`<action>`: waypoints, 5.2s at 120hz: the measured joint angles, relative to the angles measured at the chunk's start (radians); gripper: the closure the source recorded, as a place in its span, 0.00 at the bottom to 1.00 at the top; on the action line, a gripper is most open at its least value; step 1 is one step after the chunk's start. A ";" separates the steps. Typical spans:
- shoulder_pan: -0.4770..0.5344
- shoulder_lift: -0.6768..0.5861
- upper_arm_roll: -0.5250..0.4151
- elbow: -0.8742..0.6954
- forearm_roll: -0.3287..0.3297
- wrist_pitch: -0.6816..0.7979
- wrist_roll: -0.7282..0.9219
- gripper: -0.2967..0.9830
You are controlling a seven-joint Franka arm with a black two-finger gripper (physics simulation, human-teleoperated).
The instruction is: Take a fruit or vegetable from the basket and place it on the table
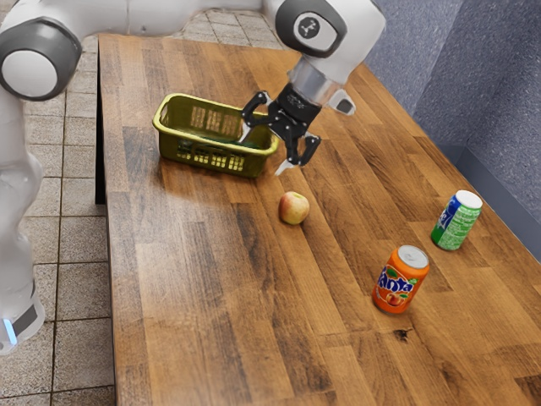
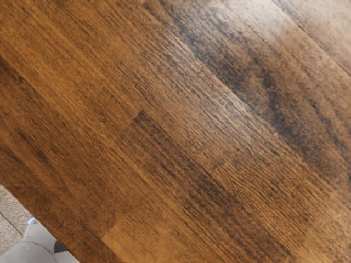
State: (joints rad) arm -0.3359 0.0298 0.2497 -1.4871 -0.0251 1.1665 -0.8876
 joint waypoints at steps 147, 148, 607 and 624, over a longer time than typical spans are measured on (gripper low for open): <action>0.877 -0.143 -0.150 -0.291 -0.038 0.324 -1.115 0.23; 0.877 -0.143 -0.151 -0.291 -0.042 0.327 -1.118 0.23; 0.845 0.061 -0.211 -0.484 -0.136 0.922 -1.650 0.27; 0.843 0.050 -0.213 -0.488 -0.142 0.931 -1.645 0.27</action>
State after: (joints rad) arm 0.5073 0.0802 0.0368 -1.9751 -0.1670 2.0976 -2.5325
